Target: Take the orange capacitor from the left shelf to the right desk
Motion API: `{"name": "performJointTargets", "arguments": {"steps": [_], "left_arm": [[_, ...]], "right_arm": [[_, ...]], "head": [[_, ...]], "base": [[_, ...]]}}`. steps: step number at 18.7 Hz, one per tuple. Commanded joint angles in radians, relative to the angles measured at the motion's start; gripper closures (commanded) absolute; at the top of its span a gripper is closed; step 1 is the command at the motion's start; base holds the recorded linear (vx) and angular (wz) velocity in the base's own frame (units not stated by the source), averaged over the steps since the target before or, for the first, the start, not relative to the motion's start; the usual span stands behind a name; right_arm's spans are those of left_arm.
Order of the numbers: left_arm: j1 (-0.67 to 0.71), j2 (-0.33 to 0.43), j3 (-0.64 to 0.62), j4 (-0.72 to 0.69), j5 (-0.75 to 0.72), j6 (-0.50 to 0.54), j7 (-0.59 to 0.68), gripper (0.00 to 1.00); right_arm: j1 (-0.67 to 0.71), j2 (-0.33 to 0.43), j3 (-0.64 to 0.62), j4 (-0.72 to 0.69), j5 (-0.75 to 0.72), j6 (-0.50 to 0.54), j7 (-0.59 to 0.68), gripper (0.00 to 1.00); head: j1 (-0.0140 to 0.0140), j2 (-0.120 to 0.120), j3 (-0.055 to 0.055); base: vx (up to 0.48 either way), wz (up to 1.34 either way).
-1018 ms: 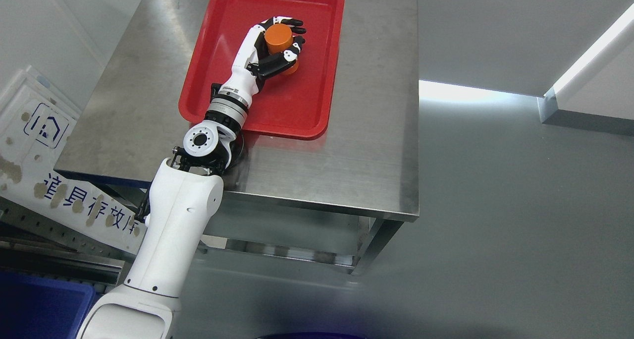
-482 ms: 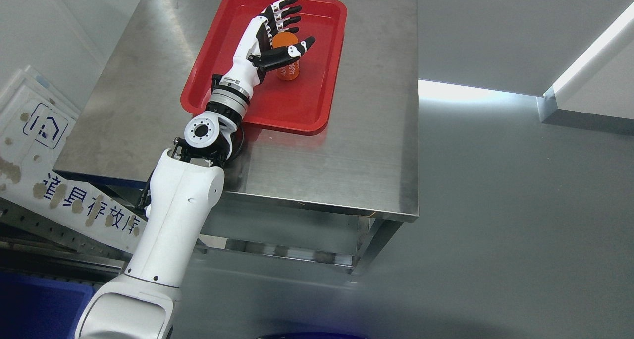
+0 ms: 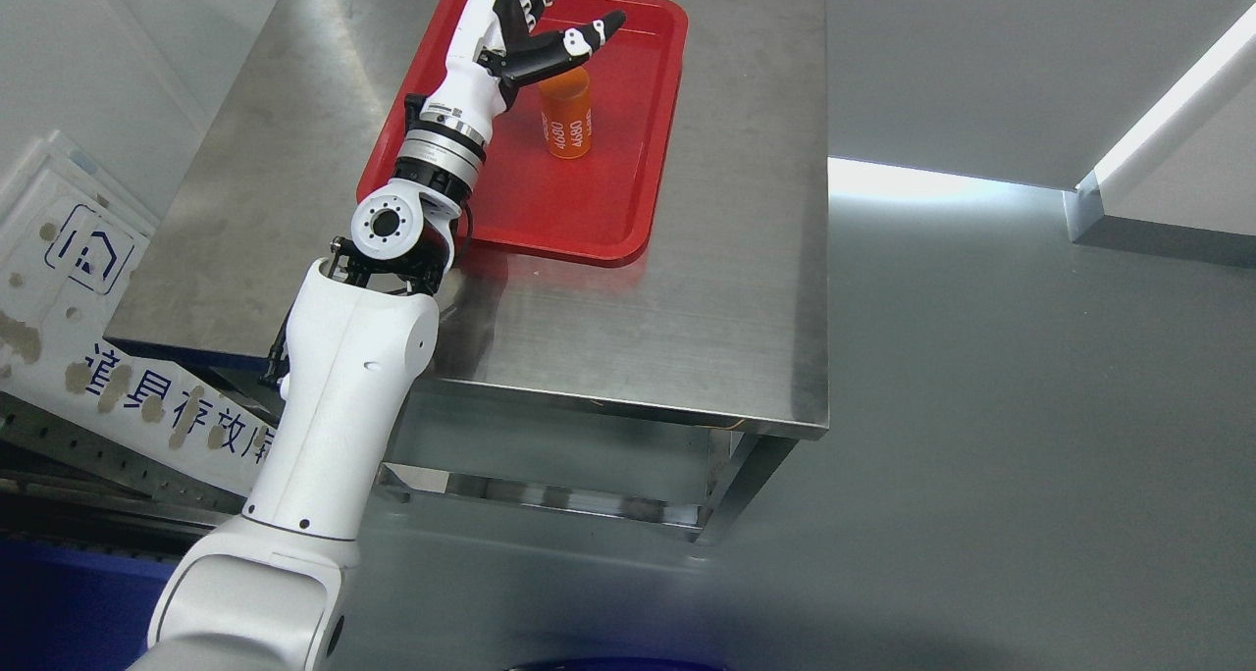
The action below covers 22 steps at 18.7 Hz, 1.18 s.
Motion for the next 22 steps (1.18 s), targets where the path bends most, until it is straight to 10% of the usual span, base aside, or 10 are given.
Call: {"name": "performJointTargets", "arguments": {"steps": [1, 12, 22], "left_arm": [[-0.016, 0.017, 0.209, -0.154, 0.0, -0.002, 0.0, 0.11], [0.4, 0.074, 0.31, -0.326, 0.0, 0.001, 0.011, 0.01], [0.385, 0.041, 0.335, -0.383, -0.001, 0.054, 0.014, 0.01]], "right_arm": [[0.034, -0.017, -0.011, -0.023, 0.0, -0.001, 0.0, 0.0], [0.034, -0.017, -0.012, -0.023, 0.0, -0.001, 0.0, 0.0], [0.034, -0.017, -0.012, -0.023, 0.0, -0.001, 0.0, 0.0]], "head": [[0.0, 0.0, 0.0], [0.0, 0.0, 0.0], [0.0, 0.0, 0.0]], "base": [[0.0, 0.0], [0.0, 0.0], [0.0, 0.0]]}}
